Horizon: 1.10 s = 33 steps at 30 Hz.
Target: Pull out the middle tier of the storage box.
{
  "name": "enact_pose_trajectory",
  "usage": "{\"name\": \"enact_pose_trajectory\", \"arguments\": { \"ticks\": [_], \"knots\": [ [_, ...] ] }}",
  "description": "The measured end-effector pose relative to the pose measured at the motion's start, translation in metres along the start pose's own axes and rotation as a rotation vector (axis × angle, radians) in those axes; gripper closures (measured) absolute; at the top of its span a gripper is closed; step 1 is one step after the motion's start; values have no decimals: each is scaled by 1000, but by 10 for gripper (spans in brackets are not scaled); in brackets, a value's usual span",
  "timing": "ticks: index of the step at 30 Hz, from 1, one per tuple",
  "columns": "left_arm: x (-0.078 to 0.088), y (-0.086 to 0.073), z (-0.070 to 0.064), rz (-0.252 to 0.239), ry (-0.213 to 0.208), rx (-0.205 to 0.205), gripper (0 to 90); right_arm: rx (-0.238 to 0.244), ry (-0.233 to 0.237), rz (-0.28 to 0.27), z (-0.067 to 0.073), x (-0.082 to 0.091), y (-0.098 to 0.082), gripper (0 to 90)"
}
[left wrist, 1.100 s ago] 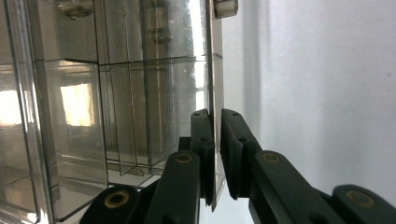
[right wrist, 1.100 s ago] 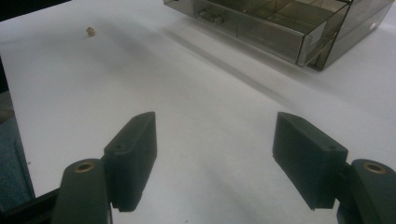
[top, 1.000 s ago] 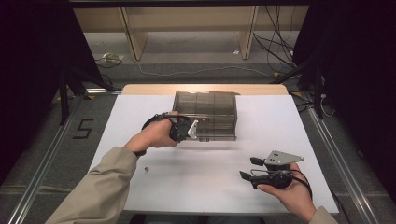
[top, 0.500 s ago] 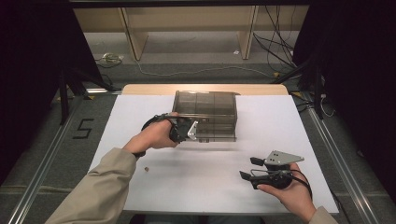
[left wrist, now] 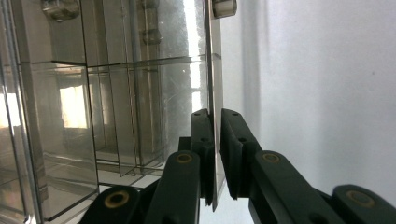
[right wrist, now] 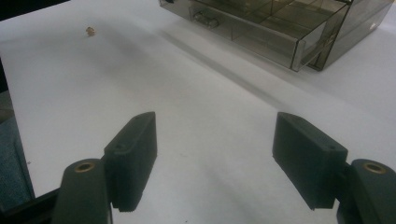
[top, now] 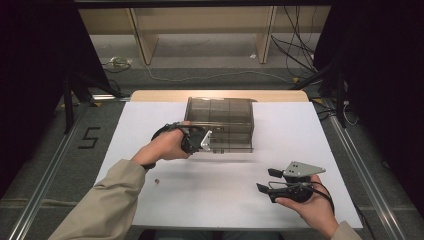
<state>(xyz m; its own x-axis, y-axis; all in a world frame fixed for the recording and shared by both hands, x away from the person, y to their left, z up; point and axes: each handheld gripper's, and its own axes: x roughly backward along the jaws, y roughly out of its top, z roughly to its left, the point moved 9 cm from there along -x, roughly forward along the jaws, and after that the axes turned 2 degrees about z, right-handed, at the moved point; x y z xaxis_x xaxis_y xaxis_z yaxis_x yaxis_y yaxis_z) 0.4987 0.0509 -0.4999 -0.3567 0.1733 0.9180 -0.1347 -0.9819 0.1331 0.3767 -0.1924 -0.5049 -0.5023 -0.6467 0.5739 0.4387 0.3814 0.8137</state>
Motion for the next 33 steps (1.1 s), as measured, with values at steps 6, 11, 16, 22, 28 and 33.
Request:
{"name": "enact_pose_trajectory", "arguments": {
  "ticks": [6,11,16,22,28,33],
  "knots": [
    [0,0,-1,3,1,-7,840,0,1,0,0,0,0,317],
    [1,0,-2,2,-5,-8,839,-1,1,0,0,0,0,317],
    [1,0,-3,-2,-4,-4,839,-1,1,0,0,0,0,317],
    [1,0,-4,2,-1,-8,839,-2,1,0,0,-1,0,317],
    [2,0,-5,3,-4,-15,838,-2,2,0,0,-1,0,317],
    [2,0,-6,1,-5,-15,839,-2,2,0,0,-1,0,317]
  ]
}}
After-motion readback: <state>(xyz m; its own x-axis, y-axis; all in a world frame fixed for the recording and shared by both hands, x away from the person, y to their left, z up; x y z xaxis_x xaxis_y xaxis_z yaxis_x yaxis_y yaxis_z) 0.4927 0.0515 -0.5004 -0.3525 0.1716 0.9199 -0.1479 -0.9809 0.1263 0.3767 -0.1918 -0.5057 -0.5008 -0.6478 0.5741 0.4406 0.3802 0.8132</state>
